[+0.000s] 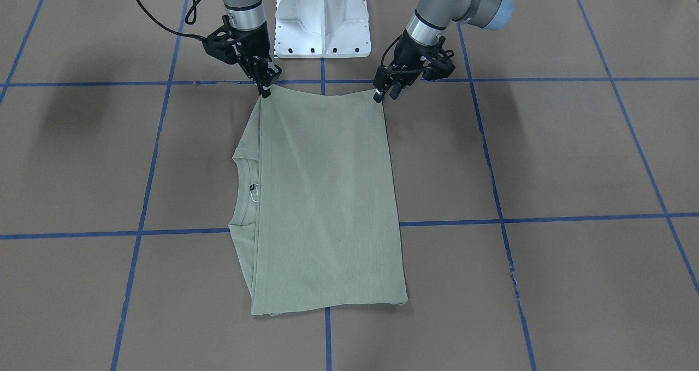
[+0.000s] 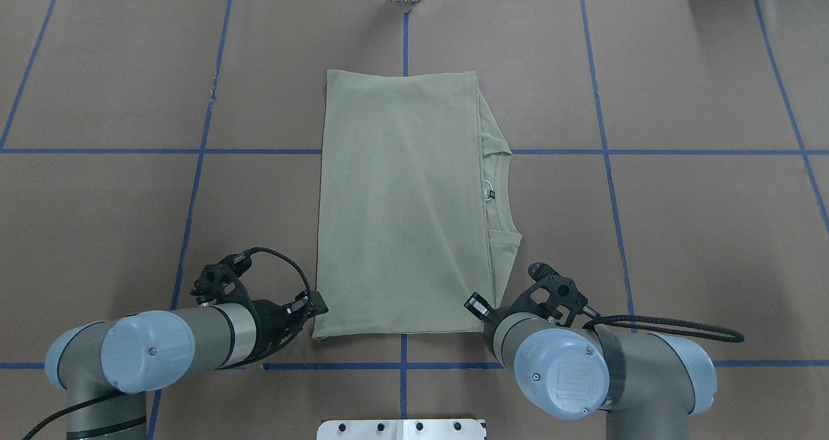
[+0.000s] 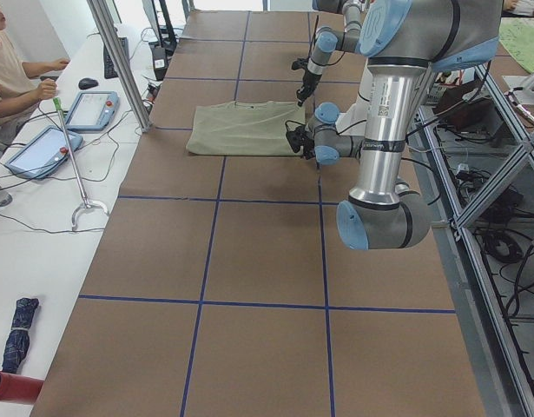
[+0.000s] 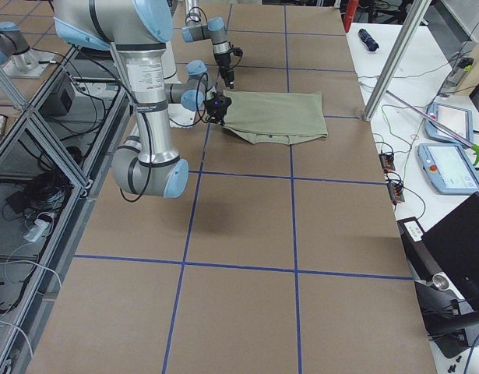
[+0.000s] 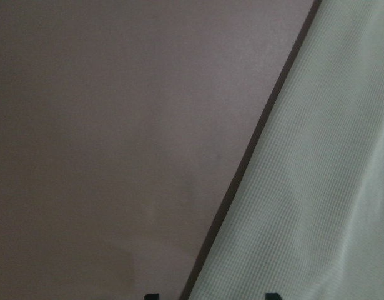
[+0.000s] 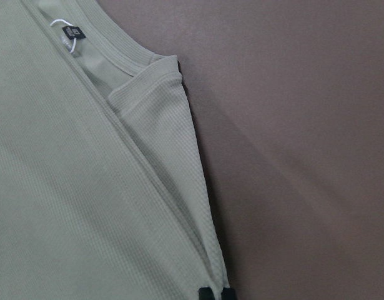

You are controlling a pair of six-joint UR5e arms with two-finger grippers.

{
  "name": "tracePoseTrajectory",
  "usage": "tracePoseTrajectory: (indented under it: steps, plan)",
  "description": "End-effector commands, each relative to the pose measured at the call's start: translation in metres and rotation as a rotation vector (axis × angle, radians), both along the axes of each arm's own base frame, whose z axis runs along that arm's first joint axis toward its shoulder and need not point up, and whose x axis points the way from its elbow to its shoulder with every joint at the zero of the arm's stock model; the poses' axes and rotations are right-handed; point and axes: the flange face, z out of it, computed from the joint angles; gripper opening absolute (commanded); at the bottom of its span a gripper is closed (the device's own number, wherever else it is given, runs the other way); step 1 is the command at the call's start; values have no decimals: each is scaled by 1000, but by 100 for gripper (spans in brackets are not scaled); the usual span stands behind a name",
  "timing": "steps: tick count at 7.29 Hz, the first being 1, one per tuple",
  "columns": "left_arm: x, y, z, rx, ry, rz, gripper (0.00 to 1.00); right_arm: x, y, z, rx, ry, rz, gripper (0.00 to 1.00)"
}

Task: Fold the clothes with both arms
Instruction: 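Lower the left gripper to the other near corner while the right gripper waits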

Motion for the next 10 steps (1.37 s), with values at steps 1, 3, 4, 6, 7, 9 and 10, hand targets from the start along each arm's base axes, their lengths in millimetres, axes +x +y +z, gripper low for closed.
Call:
tracePoseTrajectory:
  steps: [1,3,4,6,7,9,10]
  plan:
    - [6,10,0,0,-1,19,59,0,0,0,1,-1,-1,0]
    - [8,13,-1,0,0,25,56,0,0,-1,-1,-3,-1,0]
    - [9,13,0,0,-1,26,49,0,0,-1,0,-2,-2,0]
    - [9,14,-1,0,0,28,42,0,1,-2,1,-4,-4,0]
    - [10,15,-1,0,0,29,42,0,1,-3,1,-7,-4,0]
    - [14,21,3,0,-7,42,42,0,2,-3,1,-7,-5,0]
    - [15,21,2,-1,-6,42,42,0,2,-3,1,-5,-5,0]
